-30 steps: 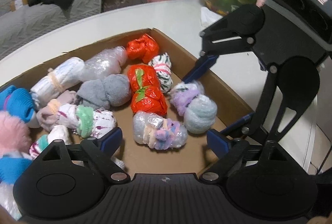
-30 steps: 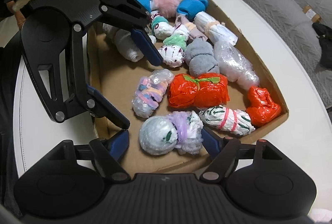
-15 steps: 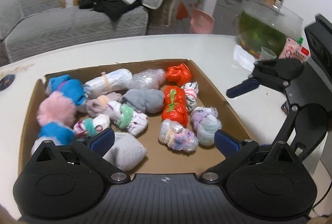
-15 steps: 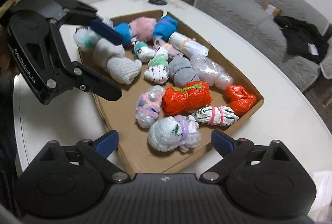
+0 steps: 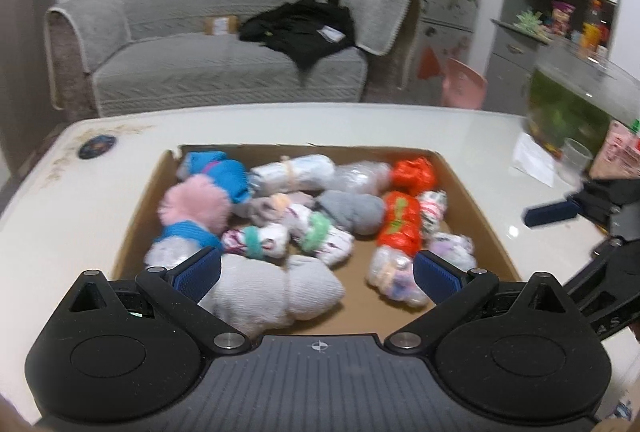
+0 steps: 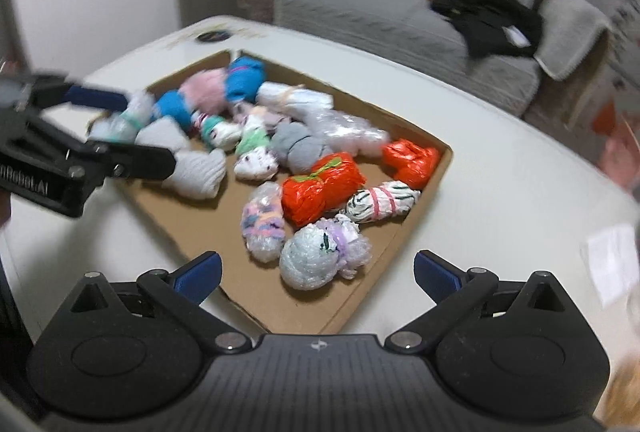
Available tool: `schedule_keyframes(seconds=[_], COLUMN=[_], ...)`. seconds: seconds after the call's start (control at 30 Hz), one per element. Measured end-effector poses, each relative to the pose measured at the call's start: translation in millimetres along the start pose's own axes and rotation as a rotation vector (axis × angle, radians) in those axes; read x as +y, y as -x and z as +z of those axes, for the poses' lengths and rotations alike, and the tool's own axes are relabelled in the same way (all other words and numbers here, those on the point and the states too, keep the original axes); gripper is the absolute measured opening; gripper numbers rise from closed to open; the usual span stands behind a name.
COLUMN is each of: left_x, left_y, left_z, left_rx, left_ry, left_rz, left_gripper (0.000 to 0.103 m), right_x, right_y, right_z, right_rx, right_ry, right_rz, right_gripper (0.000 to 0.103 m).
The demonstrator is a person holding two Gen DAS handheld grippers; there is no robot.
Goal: Organize objects
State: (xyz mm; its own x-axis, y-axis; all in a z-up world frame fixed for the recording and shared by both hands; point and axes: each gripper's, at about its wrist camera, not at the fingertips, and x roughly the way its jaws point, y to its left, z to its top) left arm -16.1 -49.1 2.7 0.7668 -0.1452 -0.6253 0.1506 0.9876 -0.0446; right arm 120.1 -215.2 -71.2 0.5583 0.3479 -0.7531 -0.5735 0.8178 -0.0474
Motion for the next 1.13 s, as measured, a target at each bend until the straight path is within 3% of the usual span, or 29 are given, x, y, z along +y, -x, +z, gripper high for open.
schedule_keyframes(seconds=[0.2, 0.43, 0.87, 1.13], left_x=[8, 21, 38, 37], left_y=[1, 0, 7, 15], left_z=[1, 4, 13, 18], left_rx=[-0.027, -0.027, -0.035, -0.072], left_ry=[0.023, 0.058, 0.086, 0.079], left_rz=[0.124, 0.173, 0.197, 0.167], left_gripper=[0.103, 0.103, 0.103, 0.103], right_x=[8, 27, 40, 44], right_y=[-1, -7, -12, -12], right_z=[3, 13, 19, 20], right_rx=[-0.035, -0.065, -0.061, -0.065], right_ry=[-0.144, -0.219, -0.219, -0.219], right_rz=[-0.004, -0.021, -0.008, -0.003], right_gripper=[0.102, 0.102, 0.102, 0.102])
